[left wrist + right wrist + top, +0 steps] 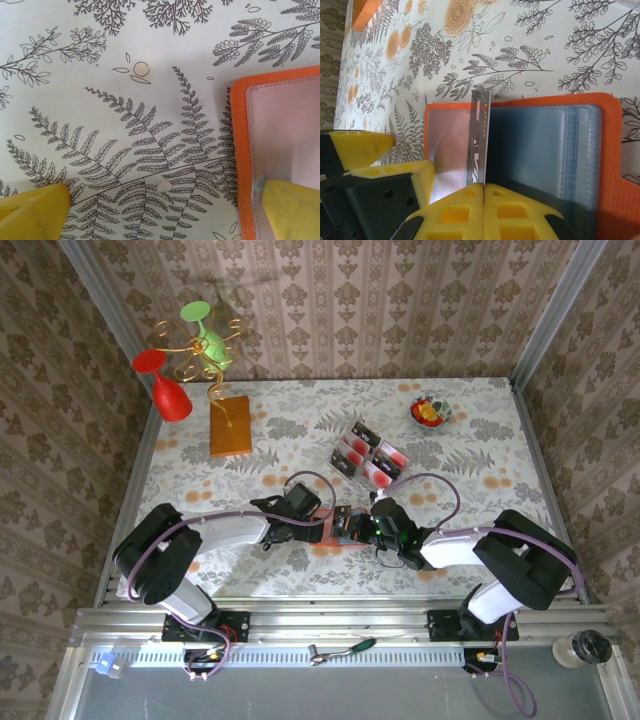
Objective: Put the credit cards into the card holder
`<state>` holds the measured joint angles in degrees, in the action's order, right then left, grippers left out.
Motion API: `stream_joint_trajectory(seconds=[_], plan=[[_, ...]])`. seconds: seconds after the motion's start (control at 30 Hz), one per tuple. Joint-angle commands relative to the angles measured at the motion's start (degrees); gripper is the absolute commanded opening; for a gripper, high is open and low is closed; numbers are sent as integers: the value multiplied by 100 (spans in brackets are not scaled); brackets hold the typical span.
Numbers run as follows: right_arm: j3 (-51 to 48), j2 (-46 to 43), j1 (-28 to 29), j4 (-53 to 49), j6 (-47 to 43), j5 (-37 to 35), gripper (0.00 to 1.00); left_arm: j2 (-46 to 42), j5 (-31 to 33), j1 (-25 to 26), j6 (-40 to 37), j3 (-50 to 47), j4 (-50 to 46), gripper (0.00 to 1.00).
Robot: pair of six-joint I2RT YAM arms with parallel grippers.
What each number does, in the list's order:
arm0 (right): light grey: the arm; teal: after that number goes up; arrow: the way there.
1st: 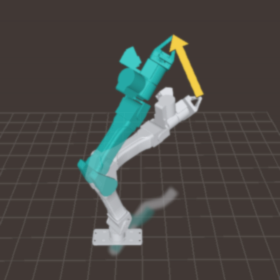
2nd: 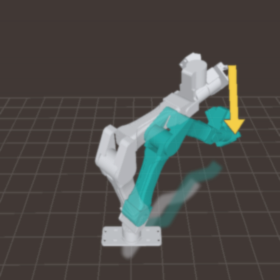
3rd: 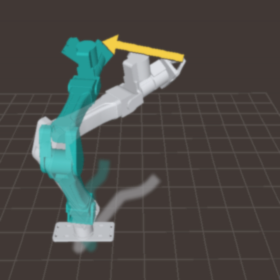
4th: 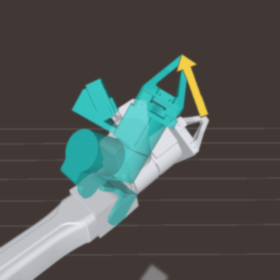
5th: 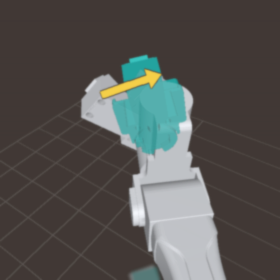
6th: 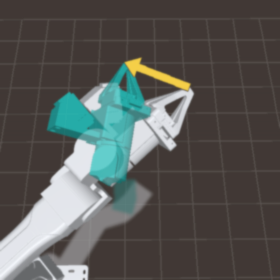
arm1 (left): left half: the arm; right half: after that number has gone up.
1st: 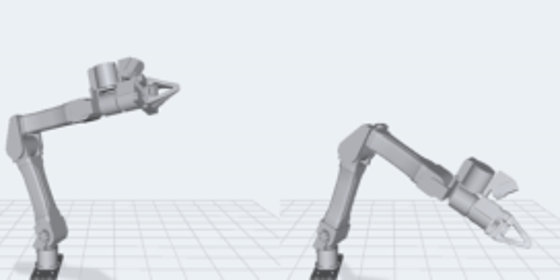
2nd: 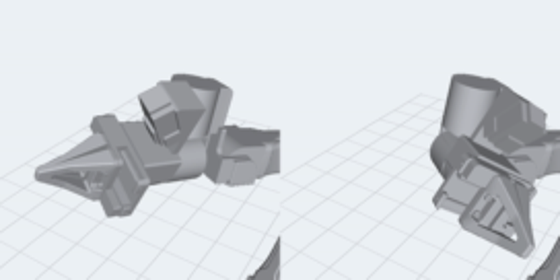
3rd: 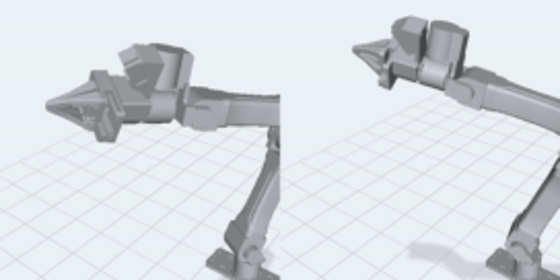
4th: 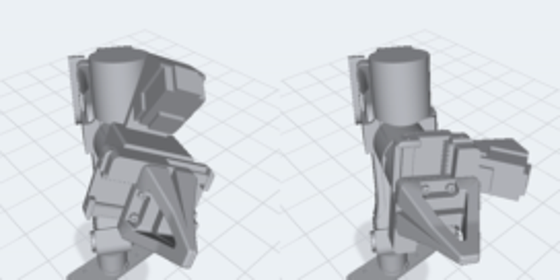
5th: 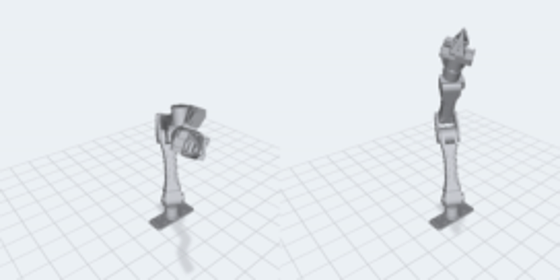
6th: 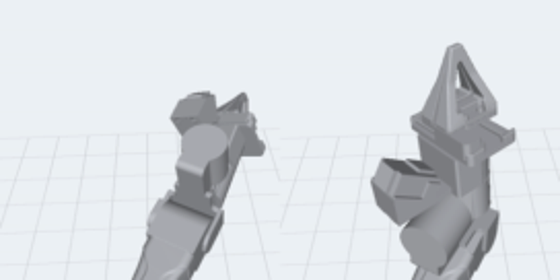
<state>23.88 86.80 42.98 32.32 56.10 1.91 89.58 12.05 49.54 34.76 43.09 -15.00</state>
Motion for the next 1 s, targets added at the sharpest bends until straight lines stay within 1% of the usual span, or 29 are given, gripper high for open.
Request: stream_joint_trajectory(seconds=[0.0,0.23,0.4,0.67,0.97], plan=[[-105,41,-28,-68,57,-42,0,45,98,47,66,-147,-222,100],[26,10,-28,-508,-17,108,0,42,106,38,57,-126,-226,100],[57,116,-27,-586,-20,273,0,42,104,39,56,-127,-235,100],[40,65,-44,-737,-28,282,0,47,113,42,44,-123,-241,100],[72,100,-120,-866,-81,475,0,44,121,44,48,-120,-246,100]])
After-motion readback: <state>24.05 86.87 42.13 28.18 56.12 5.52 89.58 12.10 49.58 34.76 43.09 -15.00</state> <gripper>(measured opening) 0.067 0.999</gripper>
